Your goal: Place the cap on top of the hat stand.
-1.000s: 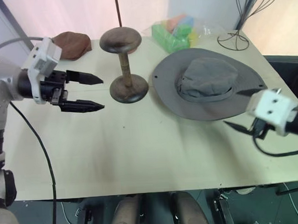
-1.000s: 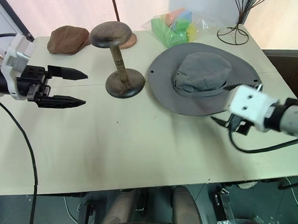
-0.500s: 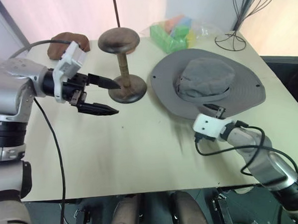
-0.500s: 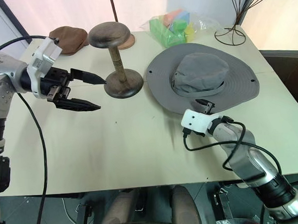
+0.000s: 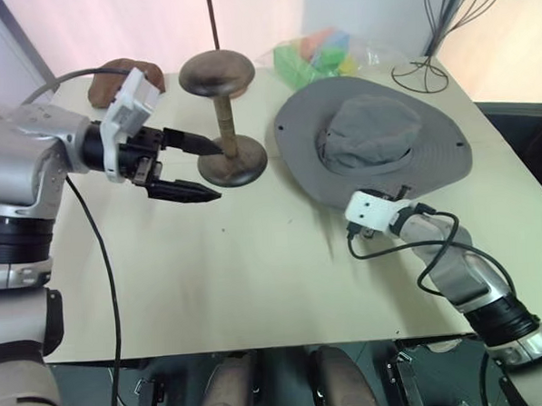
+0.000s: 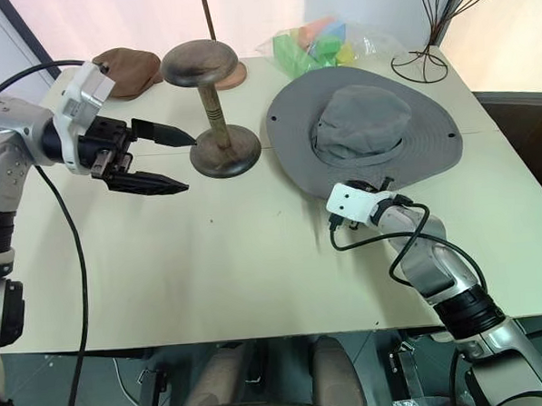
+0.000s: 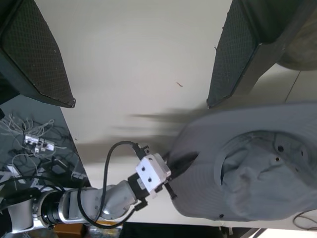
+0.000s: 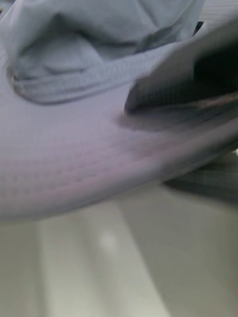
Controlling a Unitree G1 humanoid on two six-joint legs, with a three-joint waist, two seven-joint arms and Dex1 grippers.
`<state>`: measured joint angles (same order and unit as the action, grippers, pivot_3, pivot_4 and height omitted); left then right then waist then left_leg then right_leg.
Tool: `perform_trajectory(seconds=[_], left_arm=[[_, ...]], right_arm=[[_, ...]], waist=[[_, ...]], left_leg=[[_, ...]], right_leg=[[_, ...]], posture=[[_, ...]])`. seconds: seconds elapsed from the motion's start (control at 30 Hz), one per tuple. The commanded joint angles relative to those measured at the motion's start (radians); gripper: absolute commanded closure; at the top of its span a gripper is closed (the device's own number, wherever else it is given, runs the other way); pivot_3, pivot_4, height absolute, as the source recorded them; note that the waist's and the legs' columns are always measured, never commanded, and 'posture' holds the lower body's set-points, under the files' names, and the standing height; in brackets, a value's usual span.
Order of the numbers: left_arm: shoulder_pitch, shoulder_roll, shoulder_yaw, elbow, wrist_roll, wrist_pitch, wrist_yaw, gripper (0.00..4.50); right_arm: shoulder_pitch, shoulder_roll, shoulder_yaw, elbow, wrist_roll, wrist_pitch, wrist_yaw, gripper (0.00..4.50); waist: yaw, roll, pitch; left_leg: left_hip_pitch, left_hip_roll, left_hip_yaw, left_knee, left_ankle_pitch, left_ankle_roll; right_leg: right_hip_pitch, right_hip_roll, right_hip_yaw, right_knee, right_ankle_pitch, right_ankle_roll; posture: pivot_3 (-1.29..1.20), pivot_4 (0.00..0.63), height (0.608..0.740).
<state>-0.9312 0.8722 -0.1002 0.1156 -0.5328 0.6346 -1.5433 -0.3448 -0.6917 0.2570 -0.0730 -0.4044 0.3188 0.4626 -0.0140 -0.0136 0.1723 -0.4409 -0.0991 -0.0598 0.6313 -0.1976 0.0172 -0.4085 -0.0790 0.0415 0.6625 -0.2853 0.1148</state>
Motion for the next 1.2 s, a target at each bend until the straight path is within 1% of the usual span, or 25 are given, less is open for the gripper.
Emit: perform_trajectory(seconds=[0.03, 0.13, 0.27, 0.4, 0.5, 0.57, 0.6, 0.7, 0.8, 0.9, 1.0, 1.1, 1.2], left_arm=[[-0.007, 0.017, 0.048, -0.033, -0.02, 0.014, 0.009, 0.0], [0.01, 0.02, 0.073, -0.047, -0.027, 0.027, 0.035, 0.0], [0.029, 0.029, 0.15, -0.066, -0.067, 0.078, 0.099, 0.0], [0.06, 0.055, 0.268, -0.072, -0.122, 0.136, 0.178, 0.0], [0.061, 0.063, 0.331, -0.066, -0.152, 0.163, 0.231, 0.0], [0.059, 0.081, 0.383, -0.057, -0.173, 0.182, 0.264, 0.0], [0.059, 0.087, 0.399, -0.056, -0.181, 0.189, 0.276, 0.0], [0.089, 0.134, 0.437, -0.047, -0.173, 0.18, 0.295, 0.0], [0.149, 0.198, 0.507, -0.053, -0.18, 0.189, 0.302, 0.0], [0.213, 0.244, 0.599, -0.074, -0.206, 0.221, 0.331, 0.0], [0.285, 0.268, 0.682, -0.098, -0.215, 0.234, 0.364, 0.0], [0.344, 0.281, 0.75, -0.129, -0.238, 0.258, 0.39, 0.0], [0.397, 0.292, 0.807, -0.156, -0.251, 0.276, 0.413, 0.0]], right_arm=[[-0.002, 0.045, -0.076, -0.071, 0.061, 0.045, 0.013, 4.48], [-0.028, 0.09, -0.165, -0.147, 0.163, 0.12, 0.054, 4.48], [-0.142, 0.114, -0.306, -0.229, 0.318, 0.241, 0.105, 4.48], [-0.378, 0.072, -0.387, -0.166, 0.416, 0.318, 0.143, 4.48], [-0.524, 0.049, -0.378, -0.063, 0.437, 0.304, 0.155, 4.48], [-0.677, 0.048, -0.34, 0.072, 0.429, 0.226, 0.169, 4.48], [-0.726, 0.047, -0.324, 0.12, 0.424, 0.192, 0.176, 4.48], [-0.892, 0.085, -0.221, 0.286, 0.377, 0.007, 0.21, 4.48], [-1.017, 0.177, -0.158, 0.412, 0.352, -0.127, 0.197, 4.48], [-1.081, 0.27, -0.123, 0.495, 0.343, -0.225, 0.178, 4.48], [-1.101, 0.351, -0.11, 0.549, 0.344, -0.271, 0.154, 4.48], [-1.051, 0.413, -0.085, 0.542, 0.343, -0.297, 0.155, 4.48], [-0.972, 0.431, -0.052, 0.514, 0.306, -0.345, 0.138, 4.48]], waist=[[0.0, 0.0, 0.0], [-0.002, 0.0, 0.0], [-0.005, 0.001, 0.001], [-0.007, 0.002, 0.002], [-0.005, 0.002, 0.002], [-0.006, 0.002, 0.002], [-0.007, 0.003, 0.002], [-0.014, 0.003, 0.002], [-0.033, 0.003, 0.002], [-0.044, 0.003, 0.002], [-0.049, 0.003, 0.002], [-0.044, 0.002, 0.002], [-0.037, 0.001, 0.001]], left_leg=[[0.0, 0.0, 0.0, 0.0, 0.0, 0.0], [0.0, 0.0, 0.0, 0.0, 0.0, 0.0], [0.0, 0.0, 0.0, 0.0, 0.0, 0.0], [0.0, 0.001, 0.0, -0.001, 0.0, 0.0], [0.0, 0.001, 0.0, -0.001, 0.0, 0.0], [0.0, 0.001, 0.0, -0.001, 0.0, 0.0], [0.0, 0.001, 0.001, -0.001, 0.0, 0.0], [0.0, 0.001, 0.001, -0.002, 0.001, -0.001], [0.0, 0.001, 0.001, -0.005, 0.001, -0.002], [-0.001, 0.001, 0.002, -0.008, 0.002, -0.004], [-0.002, 0.002, 0.002, -0.009, 0.004, -0.007], [-0.002, 0.002, 0.002, -0.009, 0.004, -0.007], [-0.002, 0.002, 0.001, -0.009, 0.004, -0.006]], right_leg=[[0.0, 0.0, 0.0, 0.0, 0.0, 0.0], [-0.001, 0.0, 0.0, 0.001, 0.0, 0.0], [-0.001, 0.0, 0.0, 0.001, 0.0, 0.0], [-0.002, 0.0, 0.0, 0.001, 0.0, 0.0], [-0.003, 0.0, 0.0, 0.001, 0.0, 0.0], [-0.002, 0.0, 0.0, 0.001, 0.0, 0.0], [-0.003, 0.0, 0.0, 0.001, 0.0, 0.0], [-0.004, 0.0, 0.0, 0.002, 0.0, 0.0], [-0.006, 0.0, 0.0, 0.002, 0.0, 0.0], [-0.01, 0.0, 0.0, 0.004, 0.0, 0.0], [-0.014, 0.0, 0.0, 0.004, 0.0, -0.001], [-0.015, 0.0, -0.001, 0.004, 0.0, -0.001], [-0.015, 0.0, -0.001, 0.004, 0.0, -0.001]], posture=[[0.0, 0.15, 0.735], [0.0, 0.15, 0.735], [0.0, 0.15, 0.735], [0.0, 0.15, 0.735], [0.0, 0.15, 0.735], [0.0, 0.15, 0.735], [0.0, 0.15, 0.735], [0.0, 0.15, 0.735], [0.0, 0.15, 0.735], [0.0, 0.15, 0.735], [0.0, 0.15, 0.735], [0.0, 0.15, 0.735], [0.0, 0.15, 0.735]])
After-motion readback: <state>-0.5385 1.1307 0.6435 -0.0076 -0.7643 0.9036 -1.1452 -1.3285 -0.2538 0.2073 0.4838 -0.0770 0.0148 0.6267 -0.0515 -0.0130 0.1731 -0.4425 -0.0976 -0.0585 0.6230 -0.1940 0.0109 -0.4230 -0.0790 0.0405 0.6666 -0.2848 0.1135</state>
